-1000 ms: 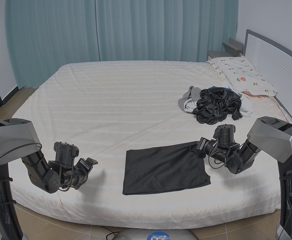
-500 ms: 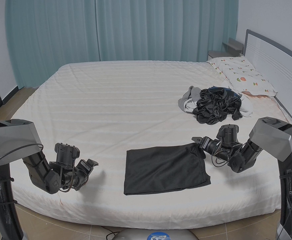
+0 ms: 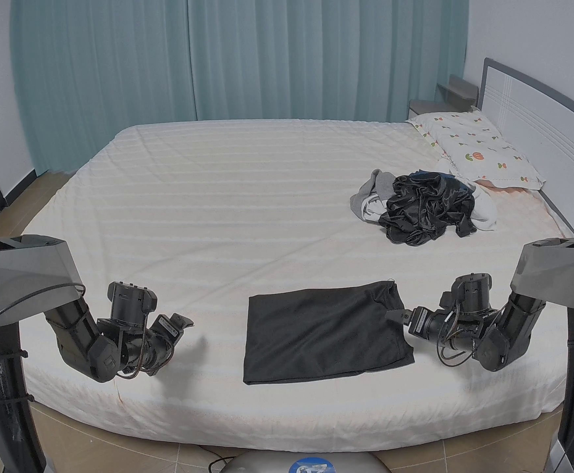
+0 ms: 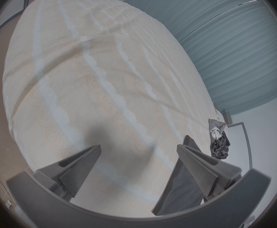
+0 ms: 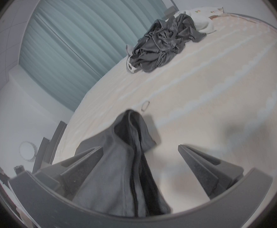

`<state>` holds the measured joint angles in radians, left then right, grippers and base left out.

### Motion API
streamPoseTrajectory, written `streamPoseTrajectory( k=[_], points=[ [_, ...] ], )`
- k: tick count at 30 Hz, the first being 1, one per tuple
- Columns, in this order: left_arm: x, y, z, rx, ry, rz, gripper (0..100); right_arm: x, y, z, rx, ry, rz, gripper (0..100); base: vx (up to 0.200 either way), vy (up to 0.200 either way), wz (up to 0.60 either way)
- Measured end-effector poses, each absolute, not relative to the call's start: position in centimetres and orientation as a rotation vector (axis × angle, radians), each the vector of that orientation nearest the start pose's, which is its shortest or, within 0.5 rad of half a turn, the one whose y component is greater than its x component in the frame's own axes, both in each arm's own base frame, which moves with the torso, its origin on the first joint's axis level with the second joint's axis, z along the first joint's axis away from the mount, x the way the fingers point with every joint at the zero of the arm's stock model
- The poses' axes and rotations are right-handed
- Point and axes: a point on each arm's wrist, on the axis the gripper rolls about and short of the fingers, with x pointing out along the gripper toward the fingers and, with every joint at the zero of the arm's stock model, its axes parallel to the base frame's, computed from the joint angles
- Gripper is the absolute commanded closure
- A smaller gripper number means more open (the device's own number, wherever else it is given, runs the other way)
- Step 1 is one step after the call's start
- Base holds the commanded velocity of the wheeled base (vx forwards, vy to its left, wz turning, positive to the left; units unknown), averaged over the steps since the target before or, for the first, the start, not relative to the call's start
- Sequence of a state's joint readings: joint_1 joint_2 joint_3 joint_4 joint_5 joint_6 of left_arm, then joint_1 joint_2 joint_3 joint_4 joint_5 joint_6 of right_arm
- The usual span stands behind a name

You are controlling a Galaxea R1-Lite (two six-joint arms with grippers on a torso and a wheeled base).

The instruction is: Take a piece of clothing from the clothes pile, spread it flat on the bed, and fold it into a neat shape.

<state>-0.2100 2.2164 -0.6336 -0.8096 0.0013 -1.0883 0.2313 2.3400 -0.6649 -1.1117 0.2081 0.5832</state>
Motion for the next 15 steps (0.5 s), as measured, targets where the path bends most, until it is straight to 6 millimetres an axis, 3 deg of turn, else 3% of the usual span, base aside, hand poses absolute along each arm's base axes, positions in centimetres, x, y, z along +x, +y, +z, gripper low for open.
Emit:
streamPoseTrajectory(
  k=[12, 13, 15],
  points=[
    [32.0, -6.8, -0.8, -0.947, 0.793, 0.239, 0, 32.3, 10.6, -2.4, 0.489, 0.701, 0.331, 0, 0.000, 0.000, 0.00],
    [32.0, -6.8, -0.8, -0.947, 0.794, 0.239, 0, 32.3, 10.6, -2.5, 0.488, 0.704, 0.331, 100, 0.000, 0.000, 0.00],
    [32.0, -6.8, -0.8, -0.948, 0.794, 0.240, 0, 32.3, 10.6, -2.8, 0.486, 0.709, 0.330, 100, 0.000, 0.000, 0.00]
  ],
)
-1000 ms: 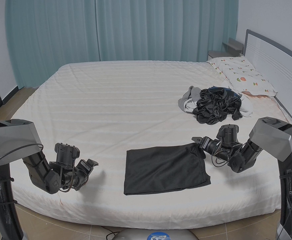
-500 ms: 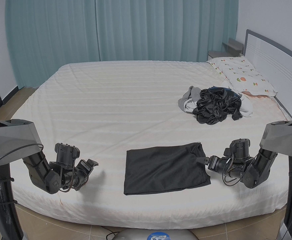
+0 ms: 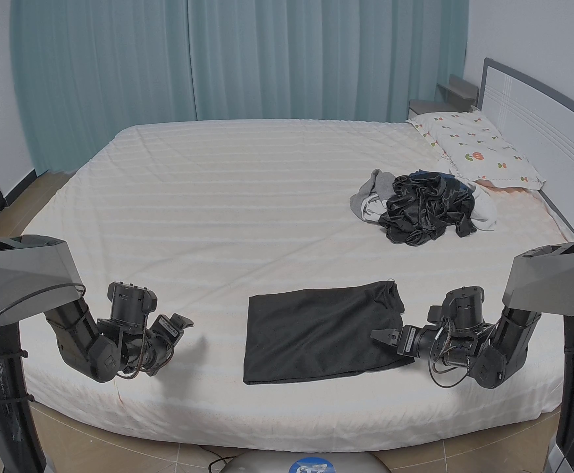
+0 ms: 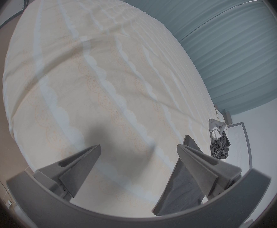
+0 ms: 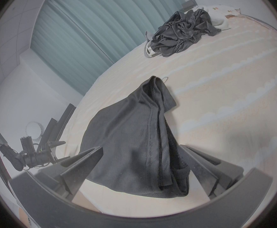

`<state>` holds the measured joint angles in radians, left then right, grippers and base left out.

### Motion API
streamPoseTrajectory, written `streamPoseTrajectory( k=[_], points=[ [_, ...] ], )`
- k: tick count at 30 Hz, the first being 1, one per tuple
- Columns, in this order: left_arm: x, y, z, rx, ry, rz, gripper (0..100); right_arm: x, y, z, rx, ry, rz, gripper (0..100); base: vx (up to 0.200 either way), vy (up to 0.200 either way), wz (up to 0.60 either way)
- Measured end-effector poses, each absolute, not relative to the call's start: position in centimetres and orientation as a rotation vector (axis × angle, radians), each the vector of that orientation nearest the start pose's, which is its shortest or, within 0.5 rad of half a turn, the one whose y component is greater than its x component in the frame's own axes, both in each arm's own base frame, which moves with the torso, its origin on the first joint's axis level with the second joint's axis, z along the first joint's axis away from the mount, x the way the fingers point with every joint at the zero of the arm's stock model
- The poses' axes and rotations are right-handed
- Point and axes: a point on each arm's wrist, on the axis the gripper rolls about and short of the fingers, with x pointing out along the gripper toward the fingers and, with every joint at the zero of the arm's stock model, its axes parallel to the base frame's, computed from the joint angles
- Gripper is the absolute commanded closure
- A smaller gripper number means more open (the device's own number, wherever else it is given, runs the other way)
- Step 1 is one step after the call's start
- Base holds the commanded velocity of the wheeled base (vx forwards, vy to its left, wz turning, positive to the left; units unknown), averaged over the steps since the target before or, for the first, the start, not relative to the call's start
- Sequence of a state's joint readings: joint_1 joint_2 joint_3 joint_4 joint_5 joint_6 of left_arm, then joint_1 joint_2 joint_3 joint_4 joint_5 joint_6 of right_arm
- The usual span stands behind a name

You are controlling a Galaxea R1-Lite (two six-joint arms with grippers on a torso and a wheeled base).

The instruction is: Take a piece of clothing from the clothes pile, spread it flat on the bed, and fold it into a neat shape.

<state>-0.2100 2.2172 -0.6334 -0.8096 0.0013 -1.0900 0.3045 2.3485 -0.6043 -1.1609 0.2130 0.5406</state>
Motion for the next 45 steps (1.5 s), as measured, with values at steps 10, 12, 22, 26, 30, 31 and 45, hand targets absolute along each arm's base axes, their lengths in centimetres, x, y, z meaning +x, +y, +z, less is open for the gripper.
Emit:
streamPoseTrajectory(
  k=[10, 12, 22, 26, 30, 31, 45],
  points=[
    [32.0, -6.8, -0.8, -0.949, 0.792, 0.239, 0, 31.7, 9.6, -3.0, 0.466, 0.723, 0.306, 100, 0.000, 0.000, 0.00],
    [32.0, -6.8, -0.8, -0.949, 0.792, 0.239, 0, 31.3, 9.3, -2.9, 0.463, 0.726, 0.300, 100, 0.000, 0.000, 0.00],
    [32.0, -6.8, -0.8, -0.949, 0.792, 0.239, 0, 29.7, 8.5, -2.5, 0.460, 0.743, 0.286, 100, 0.000, 0.000, 0.00],
    [32.0, -6.8, -0.8, -0.949, 0.792, 0.239, 0, 29.5, 8.4, -2.6, 0.457, 0.753, 0.284, 0, 0.000, 0.000, 0.00],
    [32.0, -6.8, -0.8, -0.949, 0.792, 0.239, 0, 29.6, 8.3, -2.6, 0.458, 0.749, 0.282, 0, 0.000, 0.000, 0.00],
    [32.0, -6.8, -0.8, -0.949, 0.792, 0.239, 0, 29.6, 8.3, -2.5, 0.460, 0.744, 0.283, 0, 0.000, 0.000, 0.00],
    [32.0, -6.8, -0.8, -0.949, 0.793, 0.239, 0, 35.0, 7.6, 0.5, 0.525, 0.586, 0.257, 0, 0.000, 0.000, 0.00]
  ],
)
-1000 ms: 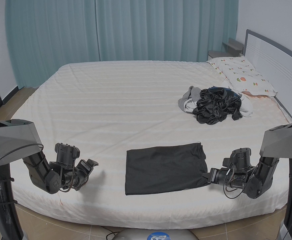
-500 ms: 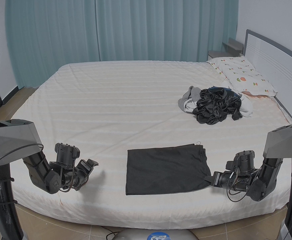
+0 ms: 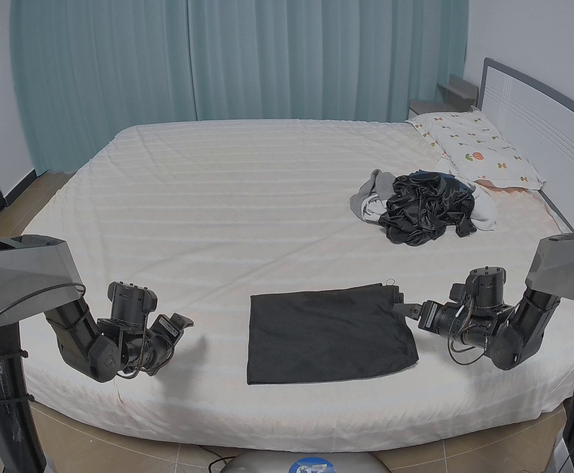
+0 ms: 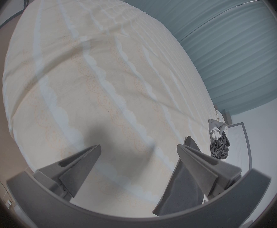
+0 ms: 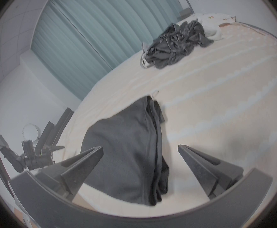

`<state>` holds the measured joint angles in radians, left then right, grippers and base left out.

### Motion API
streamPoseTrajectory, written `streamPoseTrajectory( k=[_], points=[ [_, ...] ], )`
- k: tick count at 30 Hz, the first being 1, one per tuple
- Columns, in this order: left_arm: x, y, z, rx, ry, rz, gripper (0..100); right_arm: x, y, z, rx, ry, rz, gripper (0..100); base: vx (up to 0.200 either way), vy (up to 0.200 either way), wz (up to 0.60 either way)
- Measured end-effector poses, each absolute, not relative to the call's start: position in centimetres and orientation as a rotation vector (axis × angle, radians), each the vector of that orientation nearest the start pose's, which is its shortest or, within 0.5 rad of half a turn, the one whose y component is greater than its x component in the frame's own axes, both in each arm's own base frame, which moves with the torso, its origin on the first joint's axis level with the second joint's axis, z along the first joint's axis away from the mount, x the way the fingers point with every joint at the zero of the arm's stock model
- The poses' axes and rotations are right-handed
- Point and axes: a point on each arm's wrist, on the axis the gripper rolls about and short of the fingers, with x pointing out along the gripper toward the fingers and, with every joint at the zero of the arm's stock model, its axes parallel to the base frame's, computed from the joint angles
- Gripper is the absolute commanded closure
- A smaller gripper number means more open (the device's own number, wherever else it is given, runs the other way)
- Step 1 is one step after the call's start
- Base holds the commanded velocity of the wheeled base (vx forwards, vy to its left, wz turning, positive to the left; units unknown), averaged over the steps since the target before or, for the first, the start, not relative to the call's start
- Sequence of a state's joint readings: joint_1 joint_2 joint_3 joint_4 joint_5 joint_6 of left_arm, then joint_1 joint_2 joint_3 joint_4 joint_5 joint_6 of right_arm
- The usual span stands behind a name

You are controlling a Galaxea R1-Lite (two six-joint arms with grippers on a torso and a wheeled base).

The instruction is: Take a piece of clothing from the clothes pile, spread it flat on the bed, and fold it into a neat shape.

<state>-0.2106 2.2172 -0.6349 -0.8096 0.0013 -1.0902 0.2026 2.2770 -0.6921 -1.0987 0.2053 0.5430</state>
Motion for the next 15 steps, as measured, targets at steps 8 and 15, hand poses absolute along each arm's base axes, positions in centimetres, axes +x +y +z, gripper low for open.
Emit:
streamPoseTrajectory(
  k=[8, 15],
  points=[
    [32.0, -6.9, -0.8, -0.949, 0.794, 0.239, 0, 39.7, 8.5, -0.2, 0.581, 0.566, 0.242, 0, 0.000, 0.000, 0.00],
    [32.0, -6.9, -0.8, -0.948, 0.795, 0.239, 0, 42.4, 9.1, -1.4, 0.592, 0.549, 0.244, 100, 0.000, 0.000, 0.00]
  ],
)
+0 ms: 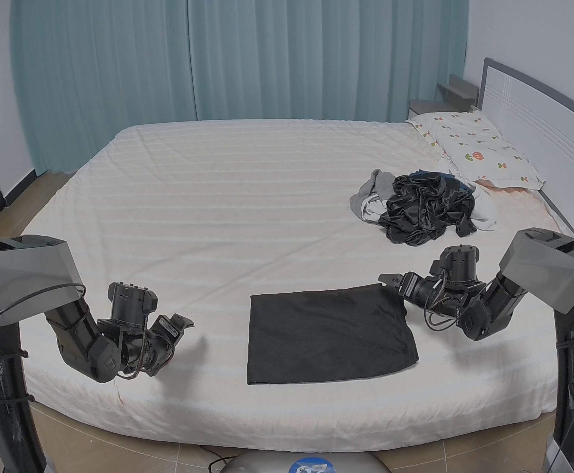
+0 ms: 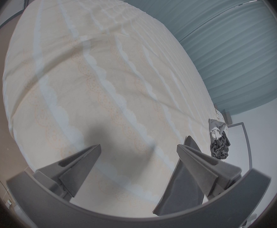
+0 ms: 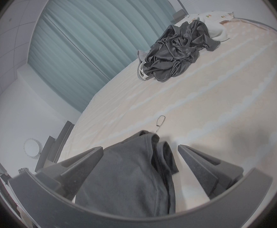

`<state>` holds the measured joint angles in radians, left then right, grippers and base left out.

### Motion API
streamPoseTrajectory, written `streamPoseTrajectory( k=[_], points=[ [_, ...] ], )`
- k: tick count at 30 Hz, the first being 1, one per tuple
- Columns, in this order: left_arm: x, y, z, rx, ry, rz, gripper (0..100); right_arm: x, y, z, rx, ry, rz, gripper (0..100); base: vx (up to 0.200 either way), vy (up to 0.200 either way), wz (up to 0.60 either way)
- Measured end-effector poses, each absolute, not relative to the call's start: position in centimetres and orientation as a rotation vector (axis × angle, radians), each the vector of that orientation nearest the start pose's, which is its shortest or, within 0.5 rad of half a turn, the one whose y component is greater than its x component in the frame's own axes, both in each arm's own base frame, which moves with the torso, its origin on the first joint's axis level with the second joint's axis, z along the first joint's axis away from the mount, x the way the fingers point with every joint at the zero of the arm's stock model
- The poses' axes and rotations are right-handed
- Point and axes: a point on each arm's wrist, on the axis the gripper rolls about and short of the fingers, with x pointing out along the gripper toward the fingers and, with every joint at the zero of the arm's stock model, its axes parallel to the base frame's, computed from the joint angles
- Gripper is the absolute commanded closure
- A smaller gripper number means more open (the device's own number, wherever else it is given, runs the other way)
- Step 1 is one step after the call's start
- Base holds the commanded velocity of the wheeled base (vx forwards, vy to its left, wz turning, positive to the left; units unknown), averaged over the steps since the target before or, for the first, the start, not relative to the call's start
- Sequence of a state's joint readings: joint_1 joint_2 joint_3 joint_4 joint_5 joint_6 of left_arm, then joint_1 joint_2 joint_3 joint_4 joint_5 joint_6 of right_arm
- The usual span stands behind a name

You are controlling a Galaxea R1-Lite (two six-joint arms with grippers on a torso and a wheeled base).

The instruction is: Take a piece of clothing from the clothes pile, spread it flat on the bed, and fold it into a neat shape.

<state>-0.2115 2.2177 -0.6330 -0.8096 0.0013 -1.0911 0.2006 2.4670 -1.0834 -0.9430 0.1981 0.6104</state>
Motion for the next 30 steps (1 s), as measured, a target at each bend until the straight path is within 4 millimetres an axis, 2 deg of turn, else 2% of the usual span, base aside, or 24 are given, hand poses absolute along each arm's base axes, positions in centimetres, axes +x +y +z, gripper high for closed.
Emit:
streamPoseTrajectory(
  k=[8, 23, 24, 30],
  points=[
    [32.0, -6.9, -0.8, -0.948, 0.794, 0.239, 0, 43.5, 9.2, -2.9, 0.598, 0.558, 0.238, 100, 0.000, 0.000, 0.00],
    [32.0, -6.9, -0.8, -0.948, 0.795, 0.239, 0, 44.2, 8.5, -3.0, 0.609, 0.520, 0.245, 100, 0.000, 0.000, 0.00],
    [32.0, -6.9, -0.8, -0.948, 0.795, 0.239, 0, 44.4, 8.4, -3.0, 0.610, 0.517, 0.243, 0, 0.000, 0.000, 0.00],
    [32.0, -6.9, -0.8, -0.947, 0.796, 0.239, 0, 44.9, 8.0, -3.0, 0.615, 0.475, 0.248, 0, 0.000, 0.000, 0.00]
  ],
)
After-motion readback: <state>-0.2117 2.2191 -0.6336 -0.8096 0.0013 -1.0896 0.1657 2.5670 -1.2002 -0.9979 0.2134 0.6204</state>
